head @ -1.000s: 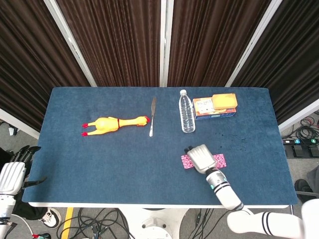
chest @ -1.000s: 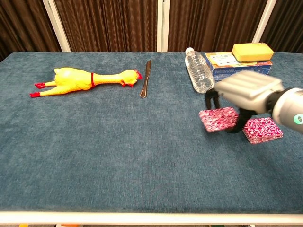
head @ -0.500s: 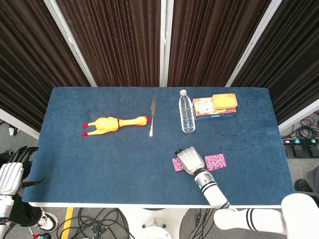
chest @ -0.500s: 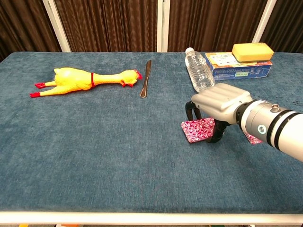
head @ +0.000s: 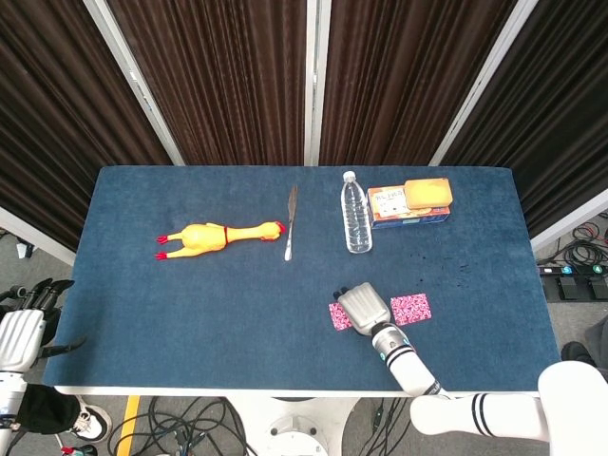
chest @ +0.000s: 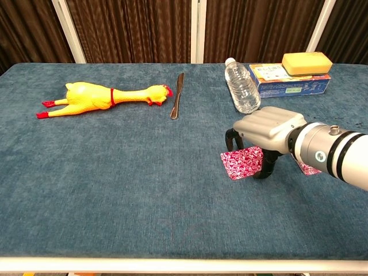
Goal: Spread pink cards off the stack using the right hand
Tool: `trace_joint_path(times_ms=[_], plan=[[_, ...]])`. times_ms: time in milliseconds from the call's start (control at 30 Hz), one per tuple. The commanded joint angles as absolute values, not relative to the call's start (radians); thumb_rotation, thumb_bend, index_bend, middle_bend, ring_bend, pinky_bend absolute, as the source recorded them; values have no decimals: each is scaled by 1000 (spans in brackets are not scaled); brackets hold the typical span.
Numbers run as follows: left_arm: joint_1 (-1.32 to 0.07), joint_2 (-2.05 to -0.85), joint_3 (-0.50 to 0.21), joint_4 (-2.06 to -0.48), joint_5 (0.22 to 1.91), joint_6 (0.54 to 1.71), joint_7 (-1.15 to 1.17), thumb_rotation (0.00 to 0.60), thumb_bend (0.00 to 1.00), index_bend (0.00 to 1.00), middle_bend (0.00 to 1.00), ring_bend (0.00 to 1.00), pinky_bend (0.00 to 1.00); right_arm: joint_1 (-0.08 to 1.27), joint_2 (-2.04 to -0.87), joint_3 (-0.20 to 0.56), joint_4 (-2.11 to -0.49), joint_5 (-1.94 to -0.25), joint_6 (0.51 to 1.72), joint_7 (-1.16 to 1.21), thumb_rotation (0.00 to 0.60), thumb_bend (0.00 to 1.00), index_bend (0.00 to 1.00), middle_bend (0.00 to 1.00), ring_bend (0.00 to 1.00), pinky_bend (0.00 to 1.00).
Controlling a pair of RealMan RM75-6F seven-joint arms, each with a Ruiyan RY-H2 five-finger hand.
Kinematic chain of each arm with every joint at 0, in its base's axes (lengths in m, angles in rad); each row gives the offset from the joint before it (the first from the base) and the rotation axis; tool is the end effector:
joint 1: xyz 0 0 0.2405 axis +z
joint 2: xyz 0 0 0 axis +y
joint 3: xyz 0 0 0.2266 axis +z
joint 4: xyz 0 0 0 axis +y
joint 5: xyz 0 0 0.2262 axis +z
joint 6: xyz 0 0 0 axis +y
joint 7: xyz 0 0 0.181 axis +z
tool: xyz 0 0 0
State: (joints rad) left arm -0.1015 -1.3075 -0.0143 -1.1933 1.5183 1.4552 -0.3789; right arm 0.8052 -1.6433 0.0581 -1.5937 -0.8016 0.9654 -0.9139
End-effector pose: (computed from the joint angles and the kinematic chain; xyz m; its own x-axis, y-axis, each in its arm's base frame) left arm -0.3529 0.2197 0.1096 0.2575 0.0475 0.9651 0.9662 -0.0066 -0.2575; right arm -0.1158 -0.3023 -0.1067 0.7451 -0.3353 0.5765 -0.6607 -0.4889 0.5696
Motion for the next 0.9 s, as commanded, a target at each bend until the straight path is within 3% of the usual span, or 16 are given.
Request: trace_joint_path(times_ms=[33, 400, 900], plan=[[-101, -1306, -15, -1195, 1519, 1456, -377, 600, 31, 163, 155, 64, 177, 804, -1626, 54, -1615, -810, 979, -904, 600, 95, 290, 270, 833, 914], [-105, -1304, -14, -1207, 1521, 1451, -363, 600, 32, 164, 155, 63, 177, 754, -1485, 20, -1698, -873, 1051, -828, 600, 94, 284, 270, 834, 914], [-111, -1310, -5, -1219, 1528, 1437, -340, 600, 31, 164, 155, 63, 177, 680, -1386, -23, -1600, -952, 985, -616, 600, 94, 282, 264, 834, 914]])
